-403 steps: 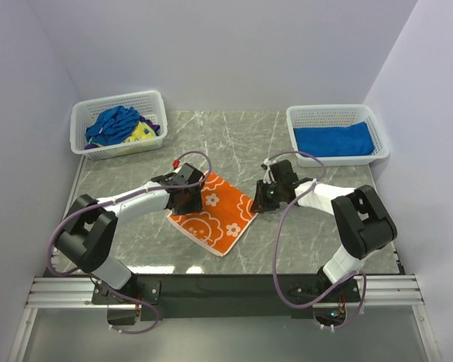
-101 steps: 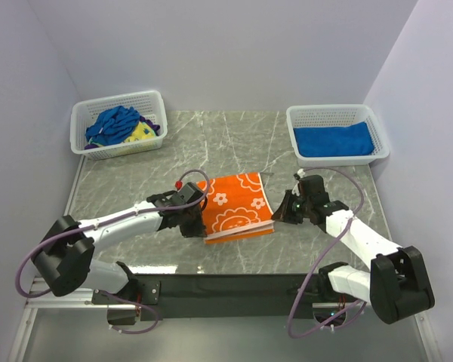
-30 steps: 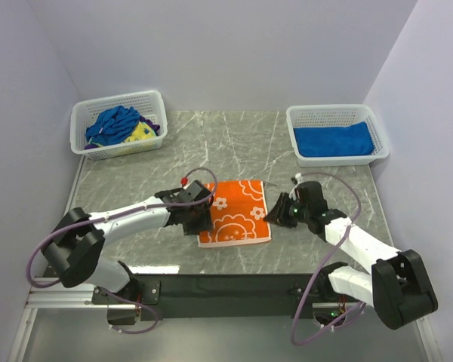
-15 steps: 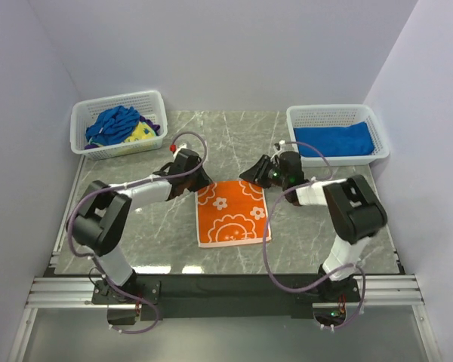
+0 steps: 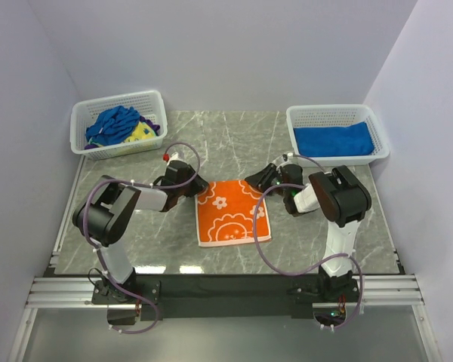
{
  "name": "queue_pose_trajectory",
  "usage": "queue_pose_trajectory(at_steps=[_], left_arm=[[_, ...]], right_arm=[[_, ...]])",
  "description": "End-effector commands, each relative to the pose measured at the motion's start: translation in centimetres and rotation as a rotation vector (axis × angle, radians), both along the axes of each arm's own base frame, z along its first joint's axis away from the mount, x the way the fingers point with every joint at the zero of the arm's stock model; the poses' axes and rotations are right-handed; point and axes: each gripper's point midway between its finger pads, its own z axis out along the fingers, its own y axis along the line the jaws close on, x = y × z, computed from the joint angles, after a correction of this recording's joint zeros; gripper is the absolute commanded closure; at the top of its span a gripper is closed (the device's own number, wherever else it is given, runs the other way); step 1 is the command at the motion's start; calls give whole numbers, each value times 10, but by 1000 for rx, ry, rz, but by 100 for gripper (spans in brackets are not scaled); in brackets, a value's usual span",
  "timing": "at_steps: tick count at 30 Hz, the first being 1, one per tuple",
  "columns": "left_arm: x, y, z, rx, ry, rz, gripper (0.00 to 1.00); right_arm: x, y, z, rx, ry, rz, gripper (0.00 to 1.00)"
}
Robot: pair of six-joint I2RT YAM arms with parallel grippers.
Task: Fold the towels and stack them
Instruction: Fold the towel
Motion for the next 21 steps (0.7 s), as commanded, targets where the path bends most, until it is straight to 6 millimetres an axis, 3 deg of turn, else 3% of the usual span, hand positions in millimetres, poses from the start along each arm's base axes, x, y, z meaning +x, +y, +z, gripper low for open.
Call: queue_pose_trajectory(at_steps=[1,3,4,11,12,13,15,16,18,19,21], left_arm=[[-6,12,-15,46,21,7,72],[-3,12,-8,54,1,4,70],[4,11,6,52,-32,7,69],[11,15,30,107,-62,-5,66],[10,15,32,122,-59,-9,66],[16,14,48,122,-85,-10,66],[14,18,53,176,-79,-27,63],[21,18,72,180,-113,-27,61],[17,25,77,246,-95,-45,55],[21,25,93,256,-113,-43,53],[22,30,101,306,-118,-59,46]], right_arm=[[11,-25,10,-16,-53,-116,64],[13,-23,15,-23,-64,-98,64],[13,-22,21,-35,-80,-81,64],[16,-23,43,-94,-101,-50,66],[17,-21,55,-121,-138,-23,66],[17,-21,58,-152,-119,-2,67],[19,-25,78,-238,-177,21,67],[19,-27,82,-280,-162,38,67],[22,-34,95,-396,-209,75,66],[22,-37,100,-439,-190,106,66],[21,-40,105,-509,-193,153,65]])
